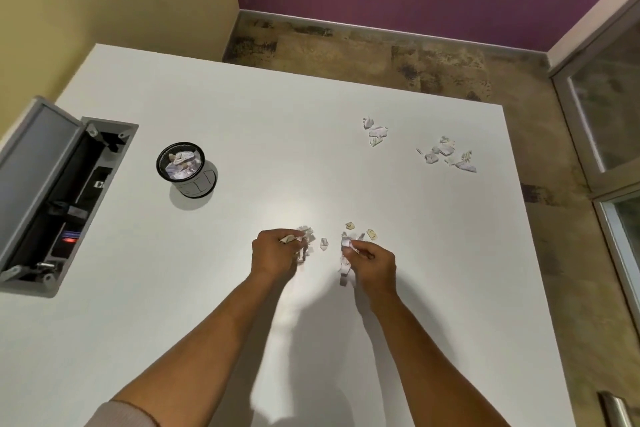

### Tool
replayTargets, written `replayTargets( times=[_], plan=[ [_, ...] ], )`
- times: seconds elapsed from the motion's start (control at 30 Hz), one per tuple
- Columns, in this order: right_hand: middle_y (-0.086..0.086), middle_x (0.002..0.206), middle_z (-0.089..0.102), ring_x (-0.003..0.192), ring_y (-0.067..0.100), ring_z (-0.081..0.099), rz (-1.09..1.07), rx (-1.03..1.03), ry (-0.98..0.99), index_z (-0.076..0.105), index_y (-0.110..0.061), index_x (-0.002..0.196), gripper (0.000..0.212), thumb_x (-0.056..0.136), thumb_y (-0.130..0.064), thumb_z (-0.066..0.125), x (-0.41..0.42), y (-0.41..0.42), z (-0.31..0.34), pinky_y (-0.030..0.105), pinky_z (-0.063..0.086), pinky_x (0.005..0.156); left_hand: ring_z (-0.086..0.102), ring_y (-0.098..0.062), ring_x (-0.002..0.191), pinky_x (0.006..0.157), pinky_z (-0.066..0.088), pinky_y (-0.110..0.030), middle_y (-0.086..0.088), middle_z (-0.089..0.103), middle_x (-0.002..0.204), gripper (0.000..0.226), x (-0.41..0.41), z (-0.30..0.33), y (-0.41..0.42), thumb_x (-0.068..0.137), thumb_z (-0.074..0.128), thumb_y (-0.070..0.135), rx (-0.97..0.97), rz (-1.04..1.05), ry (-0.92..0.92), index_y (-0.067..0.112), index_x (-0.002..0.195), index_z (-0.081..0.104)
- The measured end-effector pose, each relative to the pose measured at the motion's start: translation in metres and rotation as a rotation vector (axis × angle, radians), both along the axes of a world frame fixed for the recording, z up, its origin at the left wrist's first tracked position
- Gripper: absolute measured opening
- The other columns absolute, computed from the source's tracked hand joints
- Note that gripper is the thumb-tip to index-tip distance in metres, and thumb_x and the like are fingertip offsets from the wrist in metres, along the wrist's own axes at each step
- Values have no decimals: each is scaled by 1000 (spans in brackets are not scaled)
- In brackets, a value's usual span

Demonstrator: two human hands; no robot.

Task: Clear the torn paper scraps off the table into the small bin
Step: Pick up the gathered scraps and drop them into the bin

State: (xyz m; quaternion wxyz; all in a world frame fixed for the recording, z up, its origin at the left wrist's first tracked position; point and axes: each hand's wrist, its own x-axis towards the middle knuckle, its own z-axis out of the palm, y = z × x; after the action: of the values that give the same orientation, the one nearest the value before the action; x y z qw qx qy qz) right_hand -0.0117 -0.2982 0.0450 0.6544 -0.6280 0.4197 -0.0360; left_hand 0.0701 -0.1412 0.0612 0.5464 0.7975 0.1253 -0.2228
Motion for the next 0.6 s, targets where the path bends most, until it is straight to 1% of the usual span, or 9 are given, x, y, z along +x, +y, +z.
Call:
replayTargets(
  times=[0.07,0.17,0.2,0.3,0.37,0.4,0.47,0.53,0.6],
  plan=[
    [8,80,74,71,18,69,-58,158,-56,75,-3,92,14,80,3,73,1,8,5,28,53,66,61,8,48,45,43,-6,-5,67,84,13,2,12,5,85,66,-10,-139,96,47,-4,96,71],
    [12,77,69,70,25,62,-116,328,-119,77,-9,79,18,81,7,69,6,17,17,32,54,60,65,1,52,48,48,-10,-2,67,80,15,12,20,16,84,68,-9,-203,146,76,-8,99,70],
    [12,78,69,71,25,63,-122,379,-138,77,-9,78,19,82,7,67,9,23,23,31,54,61,65,-1,57,51,49,-11,-1,68,78,15,16,25,25,83,71,-5,-212,157,73,-6,97,72],
    [12,83,66,73,23,61,-155,468,-159,75,-7,85,15,85,4,66,15,33,34,30,51,64,62,-15,72,69,53,-21,0,70,73,13,30,29,42,79,77,3,-257,170,72,16,82,77],
    [11,80,62,67,21,58,-151,514,-174,73,-5,86,11,86,3,65,21,47,44,32,48,62,62,-17,72,78,53,-27,-2,71,73,15,39,40,60,79,77,3,-313,227,60,18,80,76],
    [9,77,62,63,18,59,-151,533,-186,72,-6,85,11,87,3,64,25,55,49,29,48,59,63,-16,71,77,54,-26,-1,71,72,14,45,43,70,79,77,2,-344,259,48,15,83,76],
    [2,69,65,56,9,61,-155,561,-194,70,-7,84,15,89,3,61,35,72,57,18,50,53,63,-15,71,74,53,-23,0,70,72,14,60,49,89,80,75,0,-371,305,22,10,89,75],
    [0,72,66,58,6,62,-166,583,-196,69,-8,86,14,89,2,61,44,85,62,14,50,54,63,-15,74,76,53,-24,-1,70,77,16,74,54,104,80,74,-2,-387,335,-9,13,86,74],
    [-2,73,67,59,4,63,-183,591,-192,70,-10,86,14,89,1,62,52,98,65,13,50,55,63,-14,77,75,53,-22,-4,70,88,18,91,59,119,81,74,-2,-372,359,-48,15,86,72]
  ],
)
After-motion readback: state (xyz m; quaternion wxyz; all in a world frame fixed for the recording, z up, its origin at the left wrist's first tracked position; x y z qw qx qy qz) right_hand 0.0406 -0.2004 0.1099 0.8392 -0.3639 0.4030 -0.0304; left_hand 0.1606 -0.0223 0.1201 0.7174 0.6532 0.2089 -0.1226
